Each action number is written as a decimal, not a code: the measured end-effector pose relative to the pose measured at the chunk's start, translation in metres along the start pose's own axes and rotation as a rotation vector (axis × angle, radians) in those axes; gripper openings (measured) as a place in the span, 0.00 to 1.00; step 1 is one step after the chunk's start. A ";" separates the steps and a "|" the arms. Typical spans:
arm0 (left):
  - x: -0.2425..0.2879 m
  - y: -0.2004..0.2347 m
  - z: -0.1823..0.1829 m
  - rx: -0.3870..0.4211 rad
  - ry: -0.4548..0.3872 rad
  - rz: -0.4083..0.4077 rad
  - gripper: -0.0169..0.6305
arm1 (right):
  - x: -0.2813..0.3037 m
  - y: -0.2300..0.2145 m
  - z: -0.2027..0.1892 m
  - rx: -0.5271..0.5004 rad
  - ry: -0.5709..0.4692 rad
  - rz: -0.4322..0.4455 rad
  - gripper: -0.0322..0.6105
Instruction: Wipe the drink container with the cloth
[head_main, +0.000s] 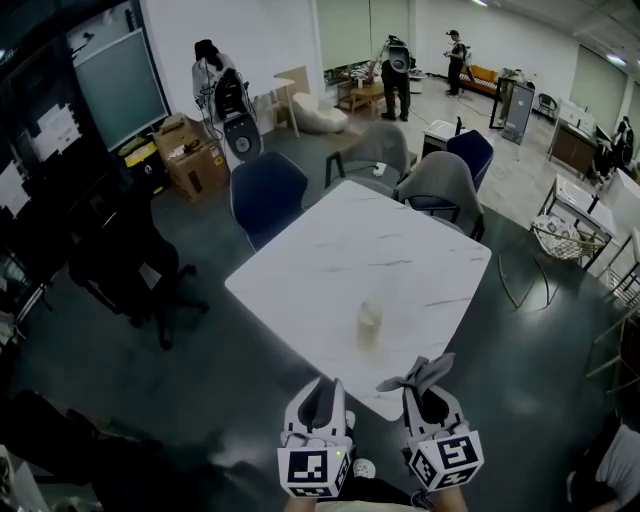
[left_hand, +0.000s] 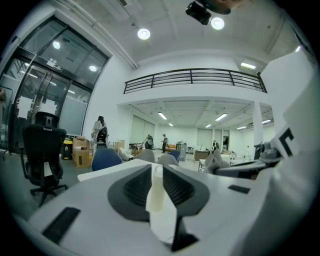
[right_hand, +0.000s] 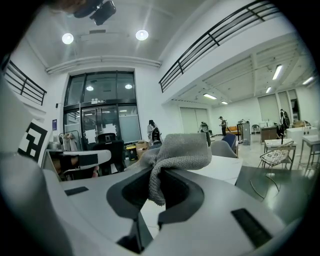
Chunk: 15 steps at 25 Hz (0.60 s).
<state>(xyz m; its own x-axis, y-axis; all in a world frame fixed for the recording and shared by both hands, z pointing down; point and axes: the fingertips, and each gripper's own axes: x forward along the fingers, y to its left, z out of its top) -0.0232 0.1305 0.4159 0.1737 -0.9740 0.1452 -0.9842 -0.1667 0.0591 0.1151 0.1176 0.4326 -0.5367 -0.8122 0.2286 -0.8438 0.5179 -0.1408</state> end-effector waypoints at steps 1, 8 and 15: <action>0.007 -0.001 0.000 -0.002 0.004 -0.014 0.10 | 0.005 -0.002 0.000 -0.001 0.005 0.006 0.12; 0.066 -0.007 -0.001 0.037 0.038 -0.146 0.31 | 0.048 -0.016 0.003 -0.019 0.036 0.046 0.12; 0.118 0.004 -0.011 0.032 0.108 -0.252 0.39 | 0.094 -0.025 0.002 -0.033 0.078 0.086 0.12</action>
<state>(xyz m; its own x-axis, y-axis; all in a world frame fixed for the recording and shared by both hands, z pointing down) -0.0059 0.0172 0.4444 0.4145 -0.8793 0.2347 -0.9096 -0.4084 0.0762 0.0861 0.0281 0.4559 -0.6042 -0.7416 0.2913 -0.7932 0.5945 -0.1318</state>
